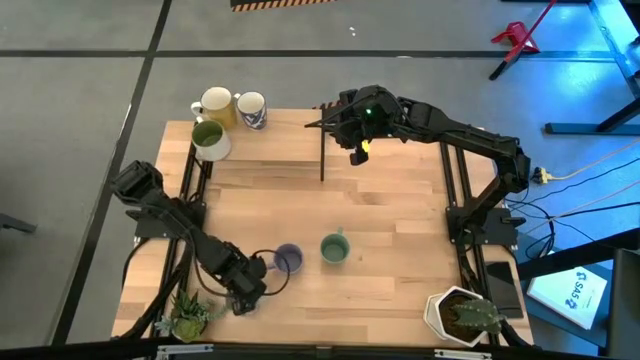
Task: Place coffee mugs
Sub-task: Put the blue cup on the shelf aligned with the other blue cup
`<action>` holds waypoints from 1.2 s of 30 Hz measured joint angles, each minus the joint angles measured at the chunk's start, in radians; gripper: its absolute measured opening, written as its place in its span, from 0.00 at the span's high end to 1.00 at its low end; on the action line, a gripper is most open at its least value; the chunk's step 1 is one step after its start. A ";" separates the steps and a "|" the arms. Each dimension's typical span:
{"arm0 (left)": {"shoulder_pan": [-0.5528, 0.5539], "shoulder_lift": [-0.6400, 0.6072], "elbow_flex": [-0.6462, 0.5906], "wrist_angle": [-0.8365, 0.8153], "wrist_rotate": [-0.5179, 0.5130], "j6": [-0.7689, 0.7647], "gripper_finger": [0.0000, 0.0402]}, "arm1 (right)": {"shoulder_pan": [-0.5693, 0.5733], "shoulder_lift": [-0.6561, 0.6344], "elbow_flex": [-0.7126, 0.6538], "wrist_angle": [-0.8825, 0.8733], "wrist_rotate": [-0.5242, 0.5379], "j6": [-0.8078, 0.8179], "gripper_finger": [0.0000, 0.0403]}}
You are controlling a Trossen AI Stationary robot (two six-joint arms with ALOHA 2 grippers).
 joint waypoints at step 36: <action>0.424 -0.432 0.270 -0.461 -0.513 -0.625 0.96 | 0.000 0.000 0.000 -0.127 0.000 -0.019 0.69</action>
